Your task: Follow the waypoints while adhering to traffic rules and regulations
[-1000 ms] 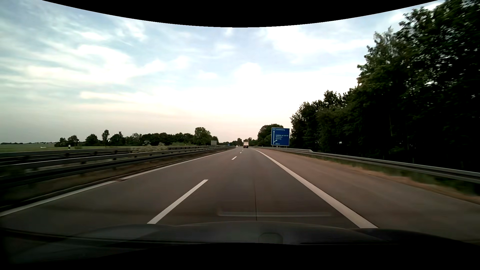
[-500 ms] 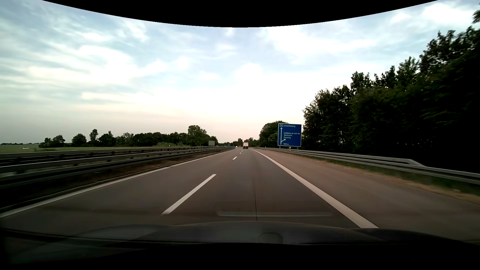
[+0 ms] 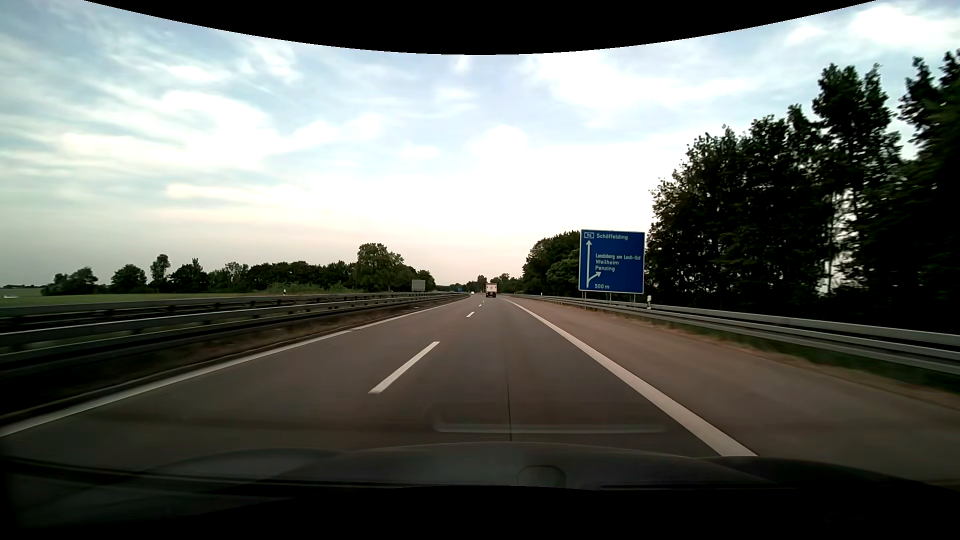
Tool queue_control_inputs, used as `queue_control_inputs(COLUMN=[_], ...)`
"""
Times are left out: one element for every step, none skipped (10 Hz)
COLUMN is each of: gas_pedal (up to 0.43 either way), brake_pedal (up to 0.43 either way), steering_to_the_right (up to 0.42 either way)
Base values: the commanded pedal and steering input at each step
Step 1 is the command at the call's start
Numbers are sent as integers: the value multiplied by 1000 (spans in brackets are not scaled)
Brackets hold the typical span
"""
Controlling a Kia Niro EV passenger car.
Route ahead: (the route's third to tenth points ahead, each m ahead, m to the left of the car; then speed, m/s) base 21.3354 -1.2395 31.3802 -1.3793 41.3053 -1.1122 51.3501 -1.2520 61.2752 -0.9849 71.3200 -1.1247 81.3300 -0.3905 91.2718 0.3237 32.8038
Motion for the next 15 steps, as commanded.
queue_control_inputs(gas_pedal=[209,209,209,209,209,209,209,209,209,209,209,220,220,220,220], brake_pedal=[6,6,6,6,6,6,6,6,6,6,6,6,6,6,6], steering_to_the_right=[-3,-3,-3,-4,-4,-4,-4,-4,-4,-4,-5,-4,-4,-4,-4])
